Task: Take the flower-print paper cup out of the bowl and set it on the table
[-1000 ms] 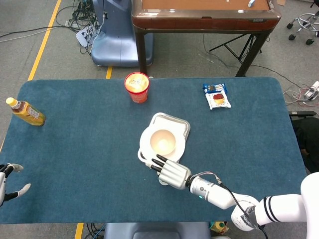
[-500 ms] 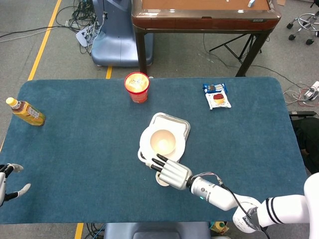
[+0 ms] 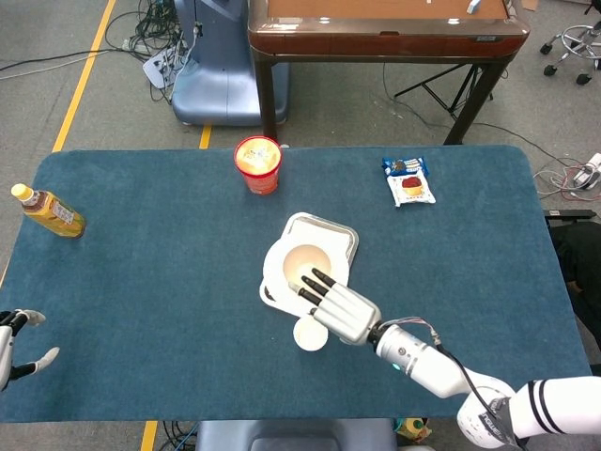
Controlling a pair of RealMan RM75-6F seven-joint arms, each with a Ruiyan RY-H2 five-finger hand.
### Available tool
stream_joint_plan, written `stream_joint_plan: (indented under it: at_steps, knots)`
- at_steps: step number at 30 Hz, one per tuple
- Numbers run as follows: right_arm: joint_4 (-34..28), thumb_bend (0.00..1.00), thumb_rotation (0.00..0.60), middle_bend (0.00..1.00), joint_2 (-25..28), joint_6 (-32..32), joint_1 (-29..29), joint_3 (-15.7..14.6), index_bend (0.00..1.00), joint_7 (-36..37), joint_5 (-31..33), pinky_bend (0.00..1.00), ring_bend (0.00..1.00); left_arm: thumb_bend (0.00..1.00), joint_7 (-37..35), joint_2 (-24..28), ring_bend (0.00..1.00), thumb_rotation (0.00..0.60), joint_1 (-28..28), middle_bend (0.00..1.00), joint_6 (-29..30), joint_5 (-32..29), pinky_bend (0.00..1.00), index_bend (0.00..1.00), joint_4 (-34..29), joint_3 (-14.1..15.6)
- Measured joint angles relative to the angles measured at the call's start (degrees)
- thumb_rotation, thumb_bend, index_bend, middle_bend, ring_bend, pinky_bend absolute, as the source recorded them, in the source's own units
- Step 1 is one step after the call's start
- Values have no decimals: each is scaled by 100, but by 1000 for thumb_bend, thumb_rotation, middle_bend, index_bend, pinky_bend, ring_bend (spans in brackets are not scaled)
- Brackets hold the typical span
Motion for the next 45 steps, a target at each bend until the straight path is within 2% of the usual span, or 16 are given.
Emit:
stream_joint_plan:
  at_steps: [5, 8, 10, 13, 21, 31, 39, 45]
  knots:
    - [-212, 160, 600, 96, 280, 466, -269, 12, 533, 69, 56, 25, 0, 138, 26, -11, 312, 600, -4, 431, 0, 11, 479, 416, 0, 4]
    - [-306, 160, 600, 161, 447, 801, -498, 15, 533, 174, 26, 151, 37, 138, 35, -12, 312, 600, 0, 431, 28, 39, 479, 416, -14, 5]
    - [-372, 161, 600, 230, 582, 1019, -693, 4, 533, 299, -5, 248, 112, 138, 38, -11, 312, 600, 3, 431, 44, 56, 479, 416, -24, 6]
    - [-471, 163, 600, 297, 826, 1248, -965, -60, 533, 438, -11, 301, 182, 138, 46, -8, 312, 600, 8, 431, 65, 91, 479, 416, -42, 14]
    - [-642, 179, 600, 339, 1213, 1828, -1635, -267, 533, 571, 50, 333, 222, 138, 70, -29, 312, 600, 16, 431, 137, 208, 479, 417, -56, 35]
    - [-857, 181, 600, 358, 1468, 2937, -2790, -528, 537, 895, -81, 333, 226, 138, 71, -65, 312, 600, 27, 431, 201, 282, 482, 421, -31, 37]
    - [-411, 181, 600, 369, 1425, 3262, -3377, -572, 547, 1609, -448, 333, 233, 138, 163, -84, 312, 600, 37, 431, 263, 368, 483, 421, -53, 53]
    - [19, 185, 600, 382, 1340, 3254, -3619, -440, 560, 2105, -448, 333, 236, 138, 156, -87, 312, 600, 37, 431, 266, 392, 483, 421, -62, 57]
